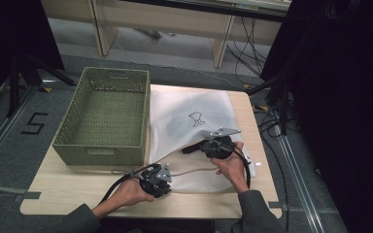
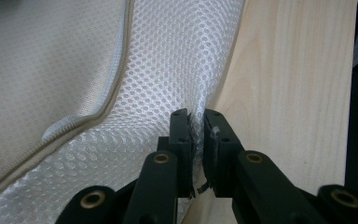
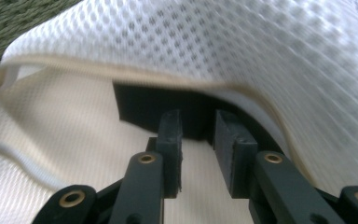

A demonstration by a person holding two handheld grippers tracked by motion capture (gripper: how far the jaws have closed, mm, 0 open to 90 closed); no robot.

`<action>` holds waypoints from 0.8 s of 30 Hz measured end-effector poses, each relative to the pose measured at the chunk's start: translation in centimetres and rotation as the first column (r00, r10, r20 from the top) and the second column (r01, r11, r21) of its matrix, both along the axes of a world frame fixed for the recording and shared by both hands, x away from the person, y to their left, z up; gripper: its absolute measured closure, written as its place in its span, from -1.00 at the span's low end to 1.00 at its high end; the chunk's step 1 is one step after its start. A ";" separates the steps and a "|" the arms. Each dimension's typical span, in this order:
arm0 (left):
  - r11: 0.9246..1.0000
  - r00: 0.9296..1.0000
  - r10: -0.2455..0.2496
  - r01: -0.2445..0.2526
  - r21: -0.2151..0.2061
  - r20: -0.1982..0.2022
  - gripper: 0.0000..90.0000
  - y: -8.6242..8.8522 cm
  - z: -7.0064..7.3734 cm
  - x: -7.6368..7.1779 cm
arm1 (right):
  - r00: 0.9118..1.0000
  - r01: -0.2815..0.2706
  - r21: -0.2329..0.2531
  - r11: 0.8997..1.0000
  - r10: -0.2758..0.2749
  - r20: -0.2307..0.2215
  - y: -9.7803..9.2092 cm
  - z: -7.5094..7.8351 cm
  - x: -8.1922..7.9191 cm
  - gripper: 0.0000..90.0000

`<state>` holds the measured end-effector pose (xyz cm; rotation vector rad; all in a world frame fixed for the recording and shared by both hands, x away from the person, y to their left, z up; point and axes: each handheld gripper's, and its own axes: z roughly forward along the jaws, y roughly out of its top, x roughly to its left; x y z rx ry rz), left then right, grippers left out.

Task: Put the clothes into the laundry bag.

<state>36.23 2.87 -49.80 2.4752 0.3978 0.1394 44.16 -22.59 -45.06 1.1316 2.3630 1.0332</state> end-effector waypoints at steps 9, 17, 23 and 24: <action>1.000 1.000 0.012 -0.012 -0.001 -0.015 0.64 -0.4 0.3 -0.3 | 0.975 0.013 -0.078 0.997 0.005 0.221 -1.3 4.2 -2.9 0.36; 0.993 0.976 0.078 -0.058 -0.103 0.205 0.29 -0.4 5.5 -0.1 | 0.985 0.055 -0.103 0.993 -0.037 0.169 -3.1 3.4 -1.7 0.15; 0.976 0.912 0.215 -0.189 -0.109 0.348 0.07 -0.7 7.3 2.3 | 0.992 0.043 -0.157 0.987 -0.023 0.125 -3.1 2.7 -0.9 0.15; 0.976 0.910 0.216 -0.194 -0.096 0.353 0.09 -0.9 7.1 2.8 | 0.991 0.051 -0.160 0.986 -0.030 0.132 -3.1 2.5 -0.8 0.24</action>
